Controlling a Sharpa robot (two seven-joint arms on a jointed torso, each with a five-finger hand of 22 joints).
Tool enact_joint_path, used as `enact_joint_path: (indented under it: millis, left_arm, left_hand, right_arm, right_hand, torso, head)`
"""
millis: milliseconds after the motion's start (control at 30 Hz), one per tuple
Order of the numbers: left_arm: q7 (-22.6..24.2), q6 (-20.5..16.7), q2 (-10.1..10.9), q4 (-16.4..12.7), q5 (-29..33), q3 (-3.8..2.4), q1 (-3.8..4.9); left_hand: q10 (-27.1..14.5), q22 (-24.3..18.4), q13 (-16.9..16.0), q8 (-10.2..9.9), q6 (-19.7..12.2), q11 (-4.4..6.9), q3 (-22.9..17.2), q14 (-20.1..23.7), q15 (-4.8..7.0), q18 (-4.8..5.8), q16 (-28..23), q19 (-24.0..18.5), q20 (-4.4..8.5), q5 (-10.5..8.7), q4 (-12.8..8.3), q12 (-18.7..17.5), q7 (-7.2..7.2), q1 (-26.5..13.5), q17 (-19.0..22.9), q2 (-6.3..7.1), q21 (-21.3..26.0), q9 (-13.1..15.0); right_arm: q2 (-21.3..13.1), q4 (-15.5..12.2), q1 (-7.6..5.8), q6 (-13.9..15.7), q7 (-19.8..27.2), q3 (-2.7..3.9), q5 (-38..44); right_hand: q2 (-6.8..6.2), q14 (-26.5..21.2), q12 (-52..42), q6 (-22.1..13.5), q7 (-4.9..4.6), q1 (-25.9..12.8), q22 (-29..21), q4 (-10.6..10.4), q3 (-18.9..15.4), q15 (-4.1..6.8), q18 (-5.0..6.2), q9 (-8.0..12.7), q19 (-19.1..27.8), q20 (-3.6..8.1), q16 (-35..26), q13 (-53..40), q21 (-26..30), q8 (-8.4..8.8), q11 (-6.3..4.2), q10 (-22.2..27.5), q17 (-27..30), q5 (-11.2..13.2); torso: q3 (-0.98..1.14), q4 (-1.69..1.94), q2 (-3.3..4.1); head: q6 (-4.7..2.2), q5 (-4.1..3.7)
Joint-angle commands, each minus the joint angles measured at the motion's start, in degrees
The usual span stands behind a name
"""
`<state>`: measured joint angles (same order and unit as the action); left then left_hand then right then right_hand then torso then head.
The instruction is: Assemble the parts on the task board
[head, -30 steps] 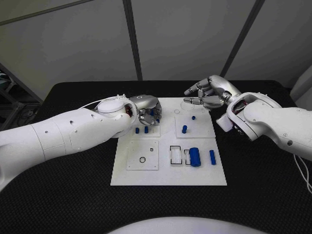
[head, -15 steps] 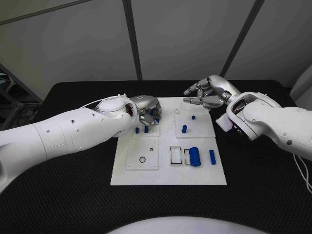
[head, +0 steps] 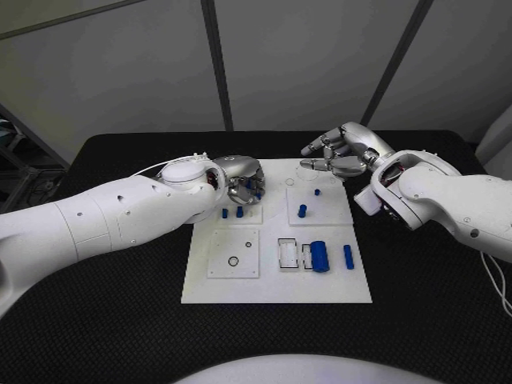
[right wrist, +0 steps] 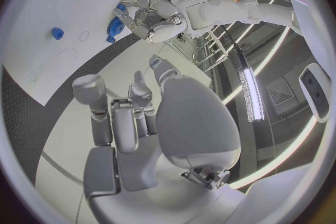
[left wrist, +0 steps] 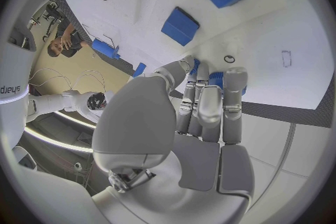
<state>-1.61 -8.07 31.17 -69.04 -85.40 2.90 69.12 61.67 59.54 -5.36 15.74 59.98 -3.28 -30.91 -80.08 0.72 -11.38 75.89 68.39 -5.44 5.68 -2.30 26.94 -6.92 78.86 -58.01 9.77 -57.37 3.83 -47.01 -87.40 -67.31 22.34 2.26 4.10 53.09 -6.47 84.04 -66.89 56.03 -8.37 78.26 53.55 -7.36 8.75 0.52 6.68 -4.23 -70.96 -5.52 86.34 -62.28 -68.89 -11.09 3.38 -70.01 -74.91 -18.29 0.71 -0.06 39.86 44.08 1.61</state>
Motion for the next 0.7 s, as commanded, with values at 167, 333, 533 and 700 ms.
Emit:
enact_joint_path:
  millis: [167, 333, 533, 700]
  left_arm:
    - [1.03, -0.55, 1.53, -1.61, 1.37, -1.03, -0.33]
    - [1.26, -1.12, 2.56, -2.9, 1.61, -3.12, -0.37]
    - [1.13, -1.52, 4.1, -4.81, 2.31, -5.44, -0.39]
    - [0.68, -0.91, 6.17, -6.68, 3.22, -7.1, -0.39]
  left_hand:
    - [0.77, 0.44, 0.17, -0.45, 0.7, 0.0, -0.4, -0.54, 0.03, 3.08, 0.48, 0.48, 0.04, -0.4, -0.09, -0.55, -0.11, -0.37, -0.33, -0.64, -0.58, 0.1]
    - [0.85, 0.47, 0.23, -0.56, 0.77, -0.03, -0.39, -0.59, 0.01, 3.07, 0.55, 0.46, 0.03, -0.41, -0.13, -0.7, -0.17, -0.46, -0.38, -0.56, -0.59, 0.09]
    - [0.97, 0.6, 0.32, -0.73, 0.86, -0.07, -0.4, -0.65, -0.02, 3.09, 0.63, 0.51, 0.01, -0.41, -0.21, -0.9, -0.22, -0.55, -0.4, -0.47, -0.69, 0.08]
    - [1.06, 0.67, 0.41, -0.94, 0.91, -0.12, -0.38, -0.73, -0.07, 3.09, 0.76, 0.49, -0.01, -0.42, -0.3, -1.13, -0.29, -0.67, -0.54, -0.31, -0.71, 0.06]
  right_arm:
    - [0.04, -0.08, -0.07, -0.36, 0.41, 0.04, 0.15]
    - [0.03, 0.05, -0.07, -0.32, 0.45, 0.04, 0.15]
    - [0.01, 0.16, -0.07, -0.29, 0.47, 0.04, 0.15]
    - [-0.04, 0.18, -0.07, -0.29, 0.45, 0.04, 0.15]
  right_hand:
    - [0.27, 4.31, 0.16, -0.06, 0.09, 0.12, -0.09, -0.01, 0.16, 0.28, 0.49, 0.02, 0.41, 0.12, -0.24, -0.08, 0.37, -0.19, -0.02, -0.03, -8.85, -0.3]
    - [0.27, 4.31, 0.16, -0.06, 0.09, 0.12, -0.09, -0.01, 0.16, 0.28, 0.49, 0.02, 0.41, 0.12, -0.24, -0.08, 0.37, -0.19, -0.02, -0.03, -8.85, -0.3]
    - [0.27, 4.31, 0.16, -0.06, 0.09, 0.12, -0.09, -0.01, 0.16, 0.28, 0.49, 0.02, 0.41, 0.12, -0.24, -0.08, 0.37, -0.19, -0.02, -0.03, -8.85, -0.3]
    - [0.26, 4.31, 0.13, 0.01, 0.12, 0.15, -0.09, -0.01, 0.18, 0.3, 0.49, 0.01, 0.39, 0.13, -0.26, -0.11, 0.38, -0.25, -0.04, -0.09, -8.84, -0.31]
  torso:
    - [-0.05, 0.07, -0.08]
    - [-0.02, 0.12, -0.11]
    - [-0.04, 0.13, -0.08]
    - [-0.01, 0.14, -0.06]
  head:
    - [-0.3, 0.18]
    - [-0.56, 0.31]
    - [-0.78, 0.54]
    - [-0.92, 0.75]
